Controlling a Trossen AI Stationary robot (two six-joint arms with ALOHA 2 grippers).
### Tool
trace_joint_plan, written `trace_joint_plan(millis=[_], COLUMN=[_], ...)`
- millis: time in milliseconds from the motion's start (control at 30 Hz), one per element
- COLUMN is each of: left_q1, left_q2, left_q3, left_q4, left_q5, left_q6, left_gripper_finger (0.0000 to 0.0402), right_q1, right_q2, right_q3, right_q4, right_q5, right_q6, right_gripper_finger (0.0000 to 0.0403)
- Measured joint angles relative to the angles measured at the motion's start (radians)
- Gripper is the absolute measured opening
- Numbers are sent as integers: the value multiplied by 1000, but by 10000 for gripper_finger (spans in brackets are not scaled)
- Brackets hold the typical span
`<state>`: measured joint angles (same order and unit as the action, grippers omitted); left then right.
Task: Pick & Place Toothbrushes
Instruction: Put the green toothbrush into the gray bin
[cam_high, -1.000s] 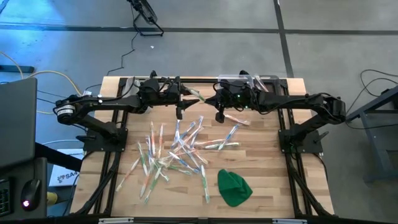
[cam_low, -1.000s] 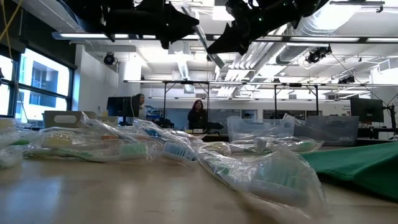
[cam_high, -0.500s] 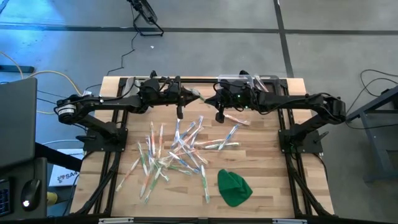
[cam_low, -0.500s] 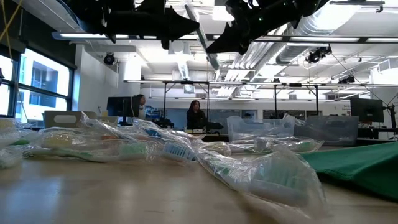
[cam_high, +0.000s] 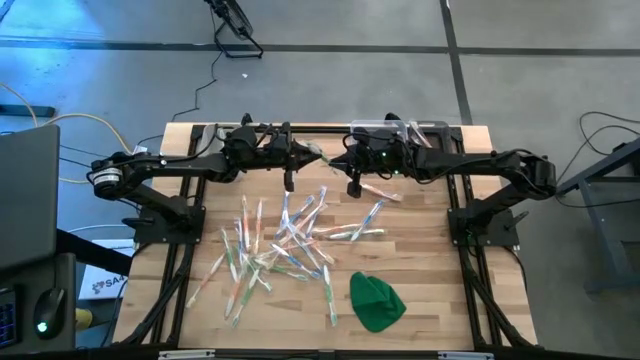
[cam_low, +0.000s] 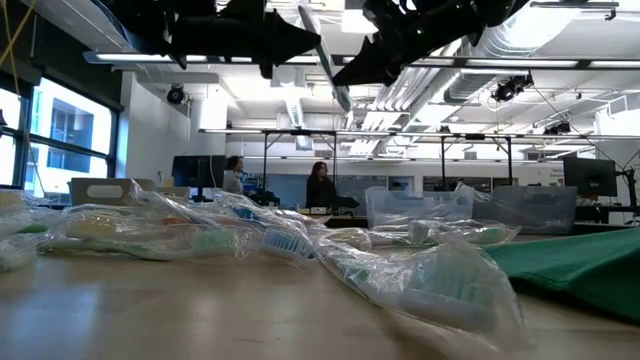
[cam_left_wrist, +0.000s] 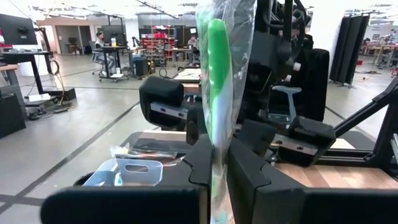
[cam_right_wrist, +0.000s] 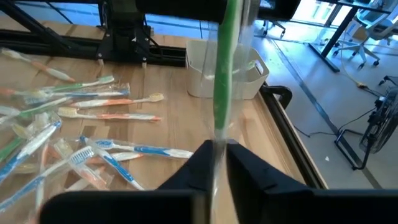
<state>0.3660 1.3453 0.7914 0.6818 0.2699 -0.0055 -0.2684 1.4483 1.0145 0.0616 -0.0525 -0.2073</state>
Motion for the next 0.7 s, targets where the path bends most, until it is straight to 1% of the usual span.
trace_joint_plan(millis=[233,300,367,433,500,600,700], left_q1=[0,0,0,0,1,5,39], left_q2=[0,0,-1,-1,-1,-2,-26], left_q3=[0,0,0,0,0,0,0], left_q4=[-1,-4,-9,-16,-24,-44,-105], left_q5=[0,0,0,-4,-32,-106,-144], left_q6=[0,0,5,22,32,35,25], left_gripper_finger=[17,17,17,17,18,18,18], right_q1=[0,-1,-2,-2,-6,-14,-33], right_q2=[-16,-47,-85,-125,-163,-215,-254], right_q3=[0,0,-1,0,0,0,0], right_q4=[-41,-84,-120,-169,-224,-293,-377], right_q5=[10,13,33,66,104,166,235], right_q6=[-1,-1,-5,-8,-9,-9,0], right_gripper_finger=[171,202,223,234,238,235,226])
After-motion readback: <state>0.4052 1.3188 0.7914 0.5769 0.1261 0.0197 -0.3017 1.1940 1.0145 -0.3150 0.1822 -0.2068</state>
